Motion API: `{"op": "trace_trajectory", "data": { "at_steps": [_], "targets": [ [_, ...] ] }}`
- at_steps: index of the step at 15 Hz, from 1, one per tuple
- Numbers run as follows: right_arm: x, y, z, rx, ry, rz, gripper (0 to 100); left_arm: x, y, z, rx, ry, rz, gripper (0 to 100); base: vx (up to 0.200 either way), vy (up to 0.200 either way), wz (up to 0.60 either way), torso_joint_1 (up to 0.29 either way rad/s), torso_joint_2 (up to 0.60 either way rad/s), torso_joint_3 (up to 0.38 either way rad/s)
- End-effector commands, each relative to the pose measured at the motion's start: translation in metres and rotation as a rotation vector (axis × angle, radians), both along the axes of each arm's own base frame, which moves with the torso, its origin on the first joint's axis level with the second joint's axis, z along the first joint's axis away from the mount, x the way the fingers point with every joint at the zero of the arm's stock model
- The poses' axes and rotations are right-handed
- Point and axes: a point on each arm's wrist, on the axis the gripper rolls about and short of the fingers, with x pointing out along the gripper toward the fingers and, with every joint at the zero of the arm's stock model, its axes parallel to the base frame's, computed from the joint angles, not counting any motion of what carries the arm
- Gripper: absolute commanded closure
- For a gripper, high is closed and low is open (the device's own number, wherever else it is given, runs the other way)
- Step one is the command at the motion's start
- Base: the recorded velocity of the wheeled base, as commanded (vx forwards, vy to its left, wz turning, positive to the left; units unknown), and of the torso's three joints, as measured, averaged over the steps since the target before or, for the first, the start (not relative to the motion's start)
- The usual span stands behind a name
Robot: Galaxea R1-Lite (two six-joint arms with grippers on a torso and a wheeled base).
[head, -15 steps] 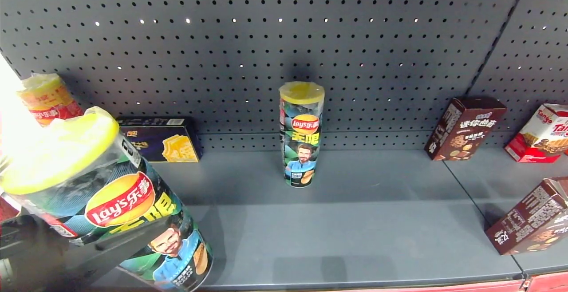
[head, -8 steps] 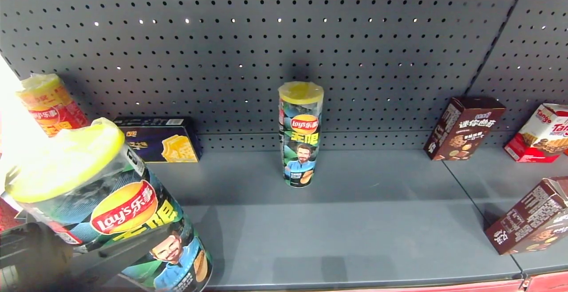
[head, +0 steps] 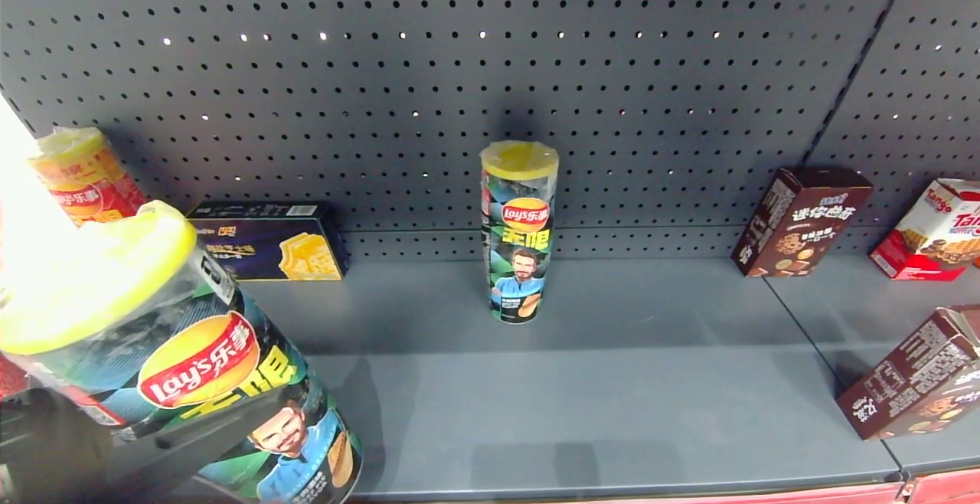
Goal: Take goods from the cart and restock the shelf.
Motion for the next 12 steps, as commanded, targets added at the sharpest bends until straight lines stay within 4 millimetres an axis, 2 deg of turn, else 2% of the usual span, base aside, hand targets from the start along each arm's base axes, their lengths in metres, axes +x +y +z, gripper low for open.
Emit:
{"op": "trace_trajectory", "data": {
  "at_steps": [1,2,5,8,9,11,12],
  "targets": [
    [0.016,0.001,0.120,0.145,-0.048,0.123,0,-0.006,0.003,0.002,-0.012,-0.023,0.001,100,0.000,0.000,0.00,0.000,0.00,0.000],
    [0.014,0.001,0.140,0.069,-0.099,0.156,0,-0.007,0.004,-0.001,-0.007,-0.015,0.014,100,0.000,0.000,0.00,0.000,0.00,0.000],
    [0.048,0.005,0.158,-0.035,-0.005,0.251,0,-0.008,0.004,-0.010,0.007,0.010,0.026,100,0.000,0.000,0.00,0.000,0.00,0.000],
    [0.077,0.013,0.162,-0.145,0.058,0.416,0,-0.008,0.004,-0.013,0.010,0.017,0.027,100,0.000,0.000,0.00,0.000,0.00,0.000],
    [0.079,0.015,0.162,-0.151,0.060,0.436,0,-0.008,0.004,-0.013,0.010,0.017,0.027,100,0.000,0.000,0.00,0.000,0.00,0.000],
    [0.095,0.025,0.168,-0.157,0.095,0.530,0,-0.008,0.004,-0.013,0.010,0.017,0.029,100,0.000,0.000,0.00,0.000,0.00,0.000],
    [0.113,0.034,0.175,-0.160,0.123,0.574,0,-0.008,0.004,-0.013,0.011,0.018,0.027,100,0.000,0.000,0.00,0.000,0.00,0.000]
  ]
}}
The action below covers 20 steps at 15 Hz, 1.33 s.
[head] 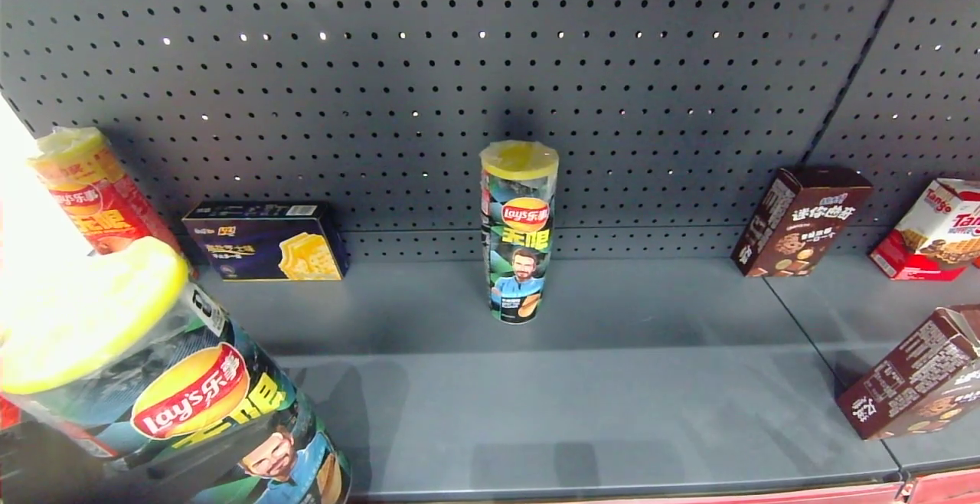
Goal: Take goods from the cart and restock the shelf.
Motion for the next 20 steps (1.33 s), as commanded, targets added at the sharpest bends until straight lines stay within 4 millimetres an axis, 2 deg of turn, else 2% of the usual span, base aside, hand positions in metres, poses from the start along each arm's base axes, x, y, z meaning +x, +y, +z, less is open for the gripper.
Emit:
{"op": "trace_trajectory", "data": {
  "at_steps": [1,4,6,12,20],
  "targets": [
    [0.045,0.022,0.009,-0.030,0.105,0.100,0,0.000,0.000,0.000,0.000,0.001,-0.001,100,0.000,0.000,0.00,0.000,0.00,0.000],
    [0.079,0.036,0.015,-0.038,0.104,0.086,0,0.000,0.000,-0.001,0.002,0.004,0.001,100,0.000,0.000,0.00,0.000,0.00,0.000],
    [0.105,0.056,0.015,-0.021,0.058,0.121,0,0.000,0.000,-0.001,0.002,0.004,0.005,100,0.000,0.000,0.00,0.000,0.00,0.000],
    [0.133,0.096,0.015,-0.005,0.099,0.265,0,0.000,0.000,-0.004,0.006,0.012,0.007,100,0.000,0.000,0.00,0.000,0.00,0.000],
    [0.182,0.129,0.017,-0.019,0.099,0.439,0,-0.001,0.001,-0.009,0.014,0.029,0.015,100,0.000,0.000,0.00,0.000,0.00,0.000]
  ]
}}
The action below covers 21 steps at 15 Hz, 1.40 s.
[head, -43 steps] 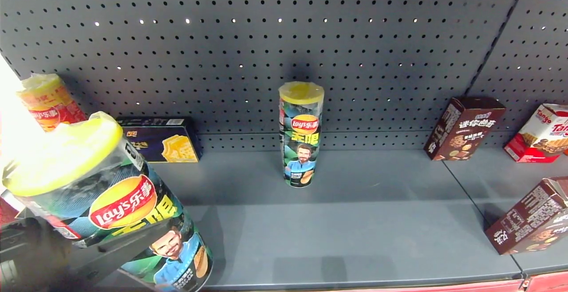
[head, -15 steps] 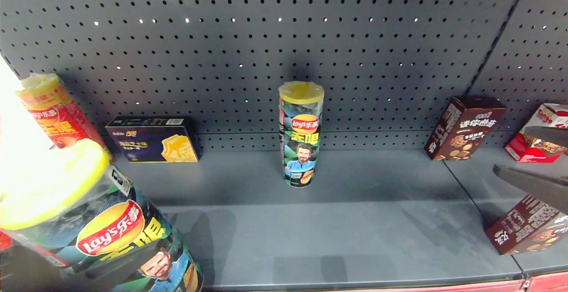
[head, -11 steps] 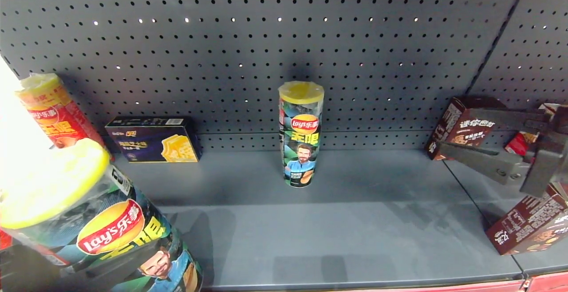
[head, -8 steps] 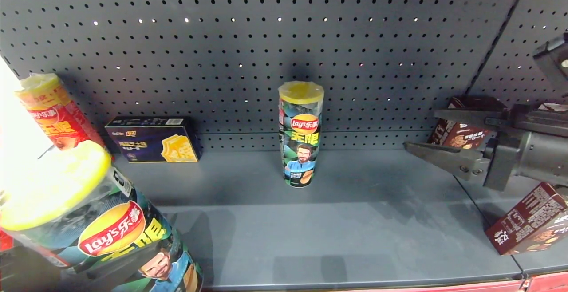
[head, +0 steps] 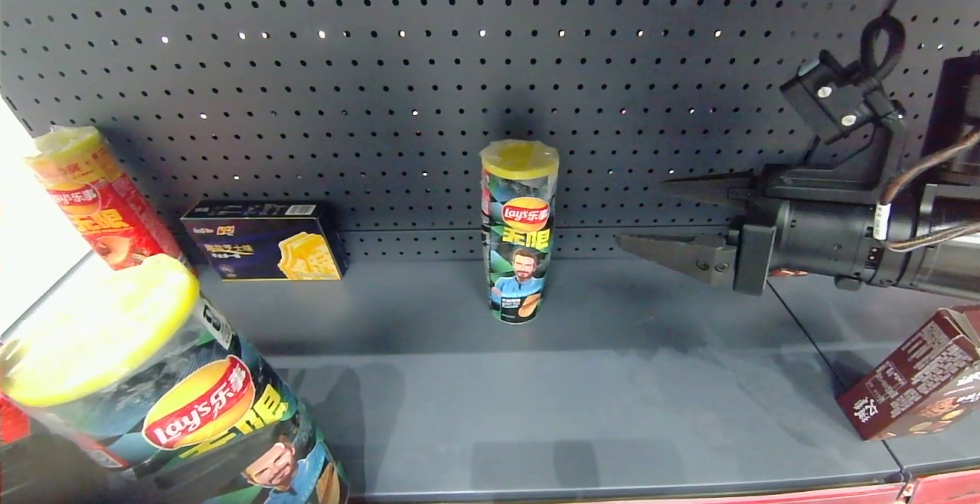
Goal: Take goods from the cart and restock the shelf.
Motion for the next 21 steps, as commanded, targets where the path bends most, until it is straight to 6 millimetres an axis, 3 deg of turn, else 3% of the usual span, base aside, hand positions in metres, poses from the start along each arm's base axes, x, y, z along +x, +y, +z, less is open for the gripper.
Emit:
{"op": "trace_trajectory", "data": {
  "at_steps": [1,7,13,21],
  "targets": [
    [0.021,0.013,-0.009,-0.029,-0.009,0.041,0,0.000,0.000,-0.002,0.004,0.008,0.000,100,0.000,0.000,0.00,0.000,0.00,0.000],
    [0.068,0.015,-0.025,-0.007,-0.115,0.326,0,-0.005,0.002,-0.002,-0.032,0.015,0.005,100,0.000,0.000,0.00,0.000,0.00,0.000],
    [0.100,0.029,-0.035,-0.006,-0.115,0.332,0,-0.005,0.002,-0.001,-0.043,0.018,0.005,100,0.000,0.000,0.00,0.000,0.00,0.000],
    [0.125,0.045,-0.055,-0.014,-0.085,0.342,0,-0.005,0.003,-0.001,-0.043,0.018,0.006,100,0.000,0.000,0.00,0.000,0.00,0.000]
  ]
}}
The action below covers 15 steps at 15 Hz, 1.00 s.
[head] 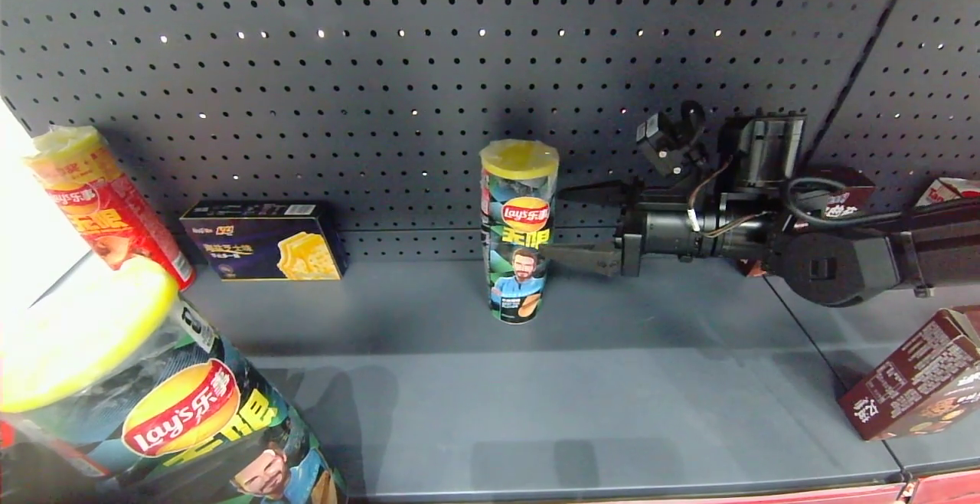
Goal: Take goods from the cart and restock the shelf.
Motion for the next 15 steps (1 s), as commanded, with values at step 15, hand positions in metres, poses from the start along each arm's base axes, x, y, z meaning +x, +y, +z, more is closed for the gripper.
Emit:
{"op": "trace_trajectory", "data": {
  "at_steps": [15],
  "targets": [
    [0.033,0.042,-0.049,-0.017,0.038,0.055,0,0.000,0.000,0.000,0.001,0.003,0.009,100,0.000,0.000,0.00,0.000,0.00,0.000]
  ]
}}
